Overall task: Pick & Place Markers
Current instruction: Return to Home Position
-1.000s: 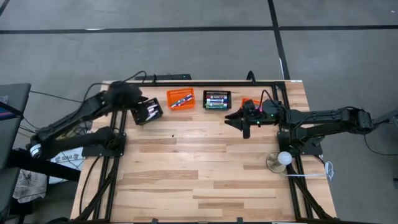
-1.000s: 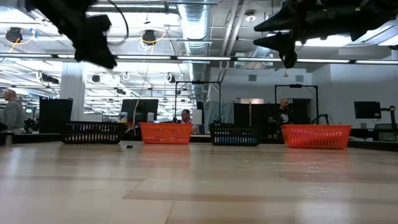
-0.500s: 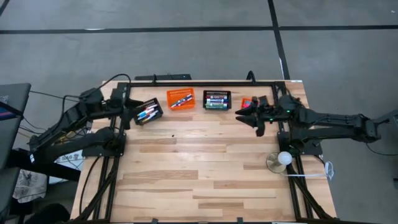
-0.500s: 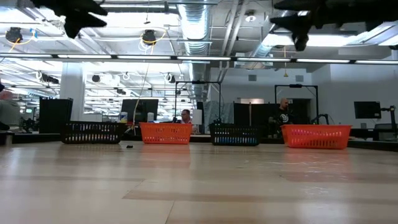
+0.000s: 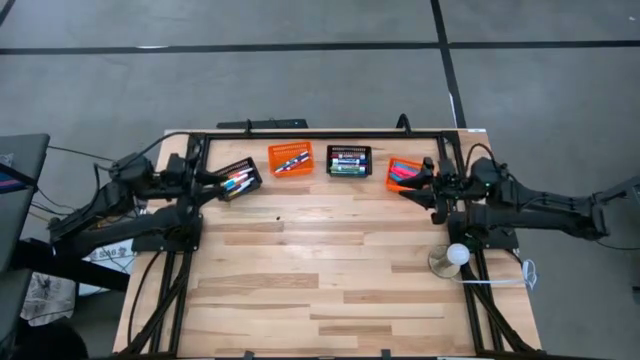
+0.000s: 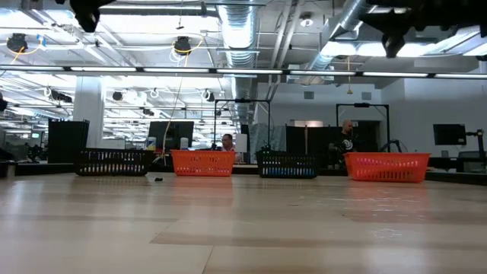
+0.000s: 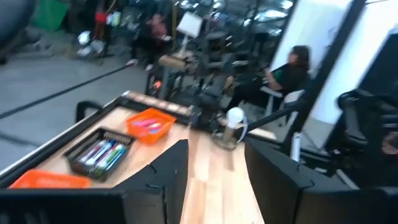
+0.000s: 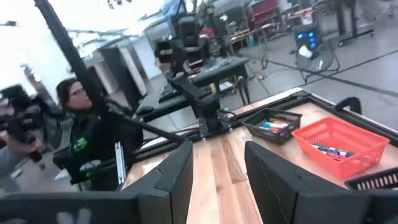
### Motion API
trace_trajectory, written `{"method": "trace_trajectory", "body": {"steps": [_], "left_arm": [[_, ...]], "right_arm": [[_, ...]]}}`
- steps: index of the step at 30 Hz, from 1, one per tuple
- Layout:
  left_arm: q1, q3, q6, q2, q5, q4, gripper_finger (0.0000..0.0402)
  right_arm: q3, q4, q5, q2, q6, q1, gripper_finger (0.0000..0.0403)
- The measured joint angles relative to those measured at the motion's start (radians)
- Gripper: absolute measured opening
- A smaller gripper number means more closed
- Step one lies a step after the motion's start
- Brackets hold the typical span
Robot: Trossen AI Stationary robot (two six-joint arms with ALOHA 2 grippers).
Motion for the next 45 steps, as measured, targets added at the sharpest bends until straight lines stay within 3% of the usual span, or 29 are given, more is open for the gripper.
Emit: {"method": "trace_trajectory", "body": {"steps": [8,14,21,27,34,45], "left_arm": [[-0.089,-0.154,-0.019,-0.099,-0.004,0.161,0.0157],[-0.129,-0.282,-0.044,-0.144,-0.088,0.236,0.0157],[-0.176,-0.420,-0.084,-0.286,-0.099,0.320,0.0157],[-0.206,-0.454,-0.080,-0.275,-0.104,0.321,0.0157],[-0.258,-0.563,-0.061,-0.280,-0.251,0.380,0.0157],[-0.273,-0.625,-0.060,-0.279,-0.306,0.411,0.0157]], "right_arm": [[-0.137,0.070,0.030,-0.158,0.065,0.000,0.0137],[-0.219,0.085,0.058,-0.214,0.095,0.000,0.0135],[-0.316,0.133,0.080,-0.261,0.130,0.001,0.0133],[-0.378,0.180,0.081,-0.315,0.129,0.000,0.0135],[-0.445,0.195,0.129,-0.351,0.130,0.002,0.0135],[-0.445,0.115,0.145,-0.352,0.054,0.002,0.0139]]}}
